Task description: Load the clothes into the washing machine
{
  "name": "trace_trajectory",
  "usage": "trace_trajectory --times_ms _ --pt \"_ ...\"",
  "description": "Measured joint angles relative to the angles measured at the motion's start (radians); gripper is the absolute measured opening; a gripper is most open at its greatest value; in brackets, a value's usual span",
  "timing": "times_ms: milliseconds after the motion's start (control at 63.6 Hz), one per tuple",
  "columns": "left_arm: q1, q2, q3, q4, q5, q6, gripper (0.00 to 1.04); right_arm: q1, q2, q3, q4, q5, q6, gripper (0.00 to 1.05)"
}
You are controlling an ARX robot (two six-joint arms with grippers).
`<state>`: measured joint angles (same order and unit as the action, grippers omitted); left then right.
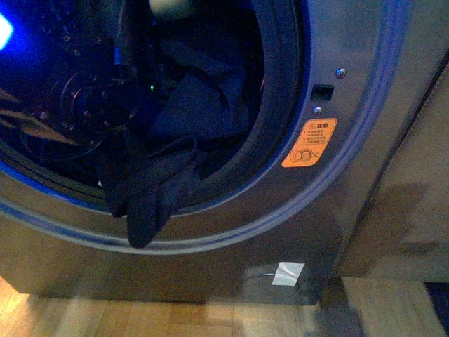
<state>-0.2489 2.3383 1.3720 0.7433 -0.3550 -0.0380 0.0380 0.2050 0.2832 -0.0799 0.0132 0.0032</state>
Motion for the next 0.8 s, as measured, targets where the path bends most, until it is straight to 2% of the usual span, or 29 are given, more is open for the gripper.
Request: trace_trajectory --times_ms 94,582,802 --pt "-0.002 0.069 0.111 -0.047 -0.040 0.007 0.08 -0.031 -0.026 -0.043 0.017 -0.004 0.000 0.02" --pt "0.020 0.308 0.675 -0.319 -0.225 0.080 0.08 -0.035 -0.117 -0.182 0.059 -0.011 0.000 0.02" --pt "0.066 0.319 0.752 -0.335 -0.243 0.119 0.08 -0.035 -0.139 -0.207 0.066 -0.011 0.000 0.02"
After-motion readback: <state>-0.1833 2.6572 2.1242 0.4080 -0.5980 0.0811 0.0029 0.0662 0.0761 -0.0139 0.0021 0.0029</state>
